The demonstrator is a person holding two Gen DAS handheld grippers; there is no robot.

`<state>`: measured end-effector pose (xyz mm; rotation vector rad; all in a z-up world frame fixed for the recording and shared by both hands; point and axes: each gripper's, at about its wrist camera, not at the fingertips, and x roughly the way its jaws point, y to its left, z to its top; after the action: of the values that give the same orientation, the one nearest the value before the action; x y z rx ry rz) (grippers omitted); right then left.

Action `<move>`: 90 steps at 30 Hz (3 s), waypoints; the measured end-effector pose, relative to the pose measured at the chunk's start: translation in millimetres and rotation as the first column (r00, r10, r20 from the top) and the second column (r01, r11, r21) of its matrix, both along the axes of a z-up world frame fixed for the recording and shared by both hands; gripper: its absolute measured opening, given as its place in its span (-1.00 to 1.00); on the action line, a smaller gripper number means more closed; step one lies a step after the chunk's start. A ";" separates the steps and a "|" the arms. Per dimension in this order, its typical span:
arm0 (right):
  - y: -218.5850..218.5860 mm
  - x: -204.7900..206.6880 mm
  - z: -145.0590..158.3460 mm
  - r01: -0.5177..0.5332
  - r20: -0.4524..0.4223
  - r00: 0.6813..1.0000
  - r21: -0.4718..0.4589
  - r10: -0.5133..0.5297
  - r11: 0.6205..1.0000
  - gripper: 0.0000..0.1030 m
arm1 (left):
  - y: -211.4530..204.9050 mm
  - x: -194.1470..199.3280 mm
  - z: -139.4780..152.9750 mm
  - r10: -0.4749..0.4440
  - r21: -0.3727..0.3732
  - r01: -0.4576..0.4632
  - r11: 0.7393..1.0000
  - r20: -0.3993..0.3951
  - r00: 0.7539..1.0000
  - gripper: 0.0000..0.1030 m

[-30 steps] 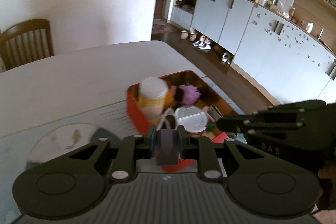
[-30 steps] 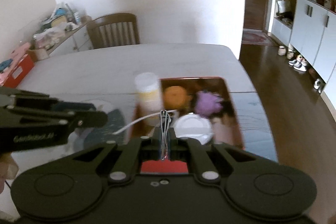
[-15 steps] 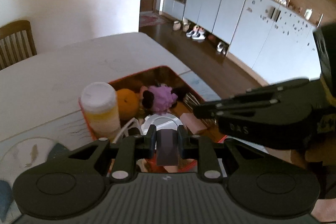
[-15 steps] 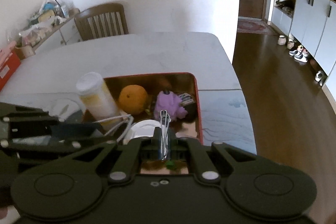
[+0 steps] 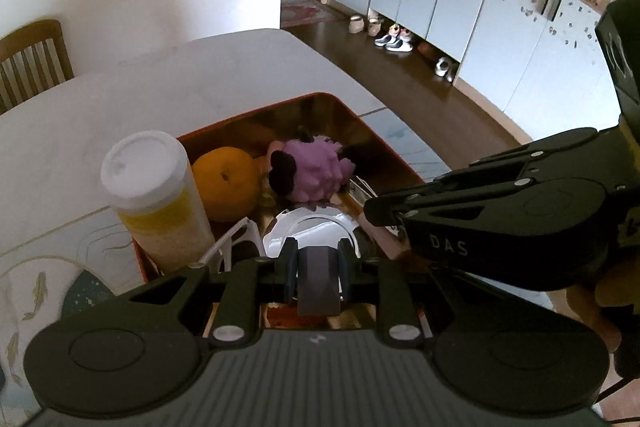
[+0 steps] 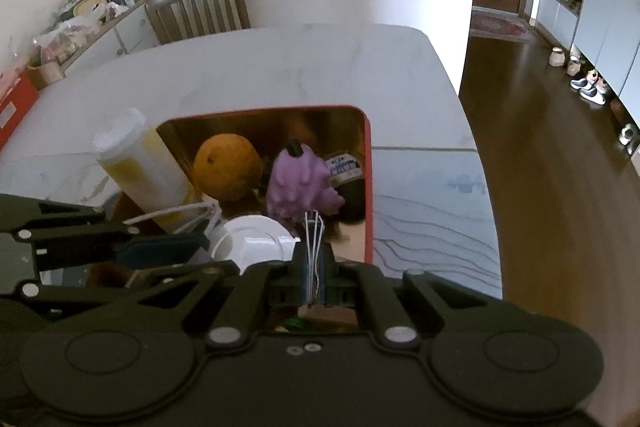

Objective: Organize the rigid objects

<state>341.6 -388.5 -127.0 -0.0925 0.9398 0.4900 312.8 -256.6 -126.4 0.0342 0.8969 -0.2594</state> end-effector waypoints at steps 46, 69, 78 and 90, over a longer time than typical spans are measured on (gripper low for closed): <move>-9.2 -100.5 86.2 0.073 0.182 0.977 0.209 -0.112 0.975 0.65 | 57.9 -81.8 77.9 0.088 -0.059 -0.080 0.995 0.147 0.985 0.44; 31.8 -191.9 101.0 0.216 0.264 0.922 0.259 -0.284 0.941 1.00 | 108.7 -145.7 104.8 -0.001 -0.097 0.020 0.995 0.195 0.981 0.96; 41.0 -221.4 95.7 0.275 0.266 0.898 0.282 -0.350 0.919 1.00 | 121.3 -167.6 102.1 -0.018 -0.069 0.032 0.997 0.198 0.980 0.96; 59.0 -242.7 97.9 0.319 0.279 0.875 0.284 -0.396 0.904 1.00 | 138.9 -181.0 104.3 0.000 -0.099 0.021 0.995 0.212 0.977 0.96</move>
<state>98.9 -329.5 -29.1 0.2059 0.5439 0.2211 131.9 -117.7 -22.1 -0.0271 0.6702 -0.3048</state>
